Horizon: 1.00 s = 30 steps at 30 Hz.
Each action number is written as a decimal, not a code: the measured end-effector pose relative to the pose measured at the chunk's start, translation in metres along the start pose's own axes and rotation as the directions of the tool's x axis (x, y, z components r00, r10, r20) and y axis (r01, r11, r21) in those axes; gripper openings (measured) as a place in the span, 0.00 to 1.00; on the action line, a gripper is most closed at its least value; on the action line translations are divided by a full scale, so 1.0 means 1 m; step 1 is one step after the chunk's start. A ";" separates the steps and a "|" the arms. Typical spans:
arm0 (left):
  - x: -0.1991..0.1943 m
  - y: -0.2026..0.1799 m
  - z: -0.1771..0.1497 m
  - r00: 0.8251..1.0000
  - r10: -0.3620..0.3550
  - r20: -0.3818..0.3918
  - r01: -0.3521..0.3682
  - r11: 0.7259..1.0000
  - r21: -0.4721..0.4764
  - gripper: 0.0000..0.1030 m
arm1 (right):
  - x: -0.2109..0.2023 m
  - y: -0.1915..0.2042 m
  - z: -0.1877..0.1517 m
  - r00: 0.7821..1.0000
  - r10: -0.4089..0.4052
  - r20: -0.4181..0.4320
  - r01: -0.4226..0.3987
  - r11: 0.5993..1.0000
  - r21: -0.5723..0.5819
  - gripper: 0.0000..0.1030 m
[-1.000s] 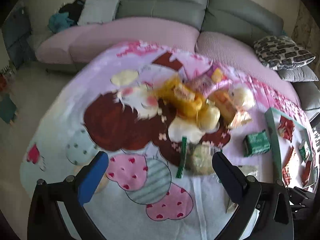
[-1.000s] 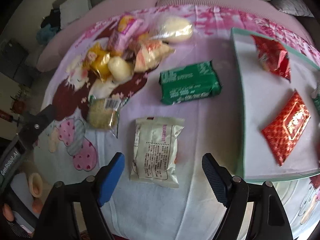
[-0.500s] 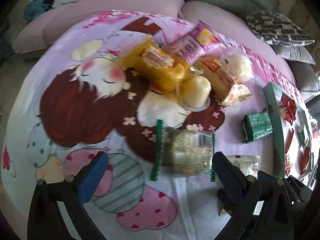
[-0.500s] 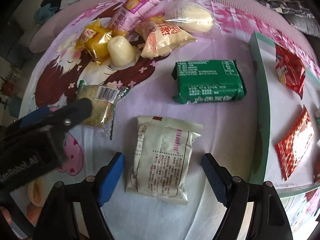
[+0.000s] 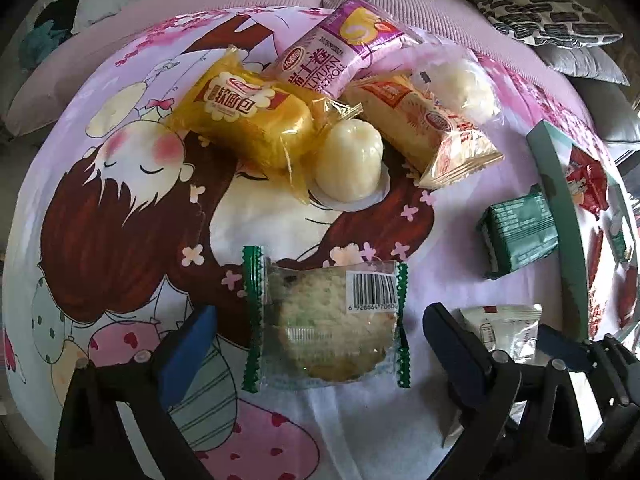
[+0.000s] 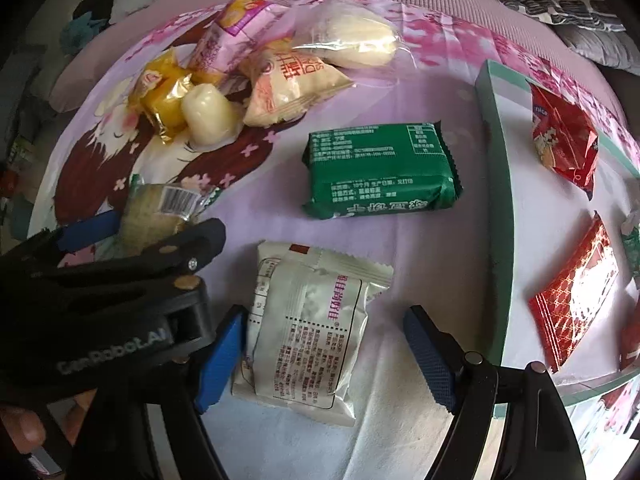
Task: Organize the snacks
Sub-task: 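Grasp the white pastry pack with the right tool while the left tool grasps the round cake pack, then lift and carry the white pastry pack and round cake pack over the tray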
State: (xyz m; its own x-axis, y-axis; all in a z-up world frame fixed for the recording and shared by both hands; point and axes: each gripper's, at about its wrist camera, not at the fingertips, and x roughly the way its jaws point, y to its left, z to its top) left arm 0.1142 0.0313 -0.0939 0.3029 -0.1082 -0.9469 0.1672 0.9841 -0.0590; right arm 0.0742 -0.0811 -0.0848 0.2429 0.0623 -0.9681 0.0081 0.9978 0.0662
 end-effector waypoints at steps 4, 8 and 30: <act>0.000 -0.005 -0.001 1.000 0.027 0.014 -0.027 1.000 0.012 0.83 | 0.003 0.009 -0.001 0.999 -0.033 0.010 0.033 0.999 -0.031 0.81; -0.004 -0.008 0.000 0.999 0.025 0.030 -0.025 1.000 0.019 0.69 | 0.001 0.022 -0.008 0.999 -0.038 0.023 0.039 0.998 -0.048 0.81; -0.013 -0.009 -0.005 0.999 0.010 0.042 -0.010 1.000 0.003 0.56 | -0.025 -0.015 -0.013 0.994 0.070 0.087 -0.068 0.997 -0.035 0.54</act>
State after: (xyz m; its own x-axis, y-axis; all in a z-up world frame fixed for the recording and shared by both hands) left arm 0.1042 0.0248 -0.0822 0.3436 -0.1043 -0.9333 0.1671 0.9847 -0.0485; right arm 0.0554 -0.0973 -0.0650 0.3265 0.1301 -0.9362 -0.0425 0.9915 0.1229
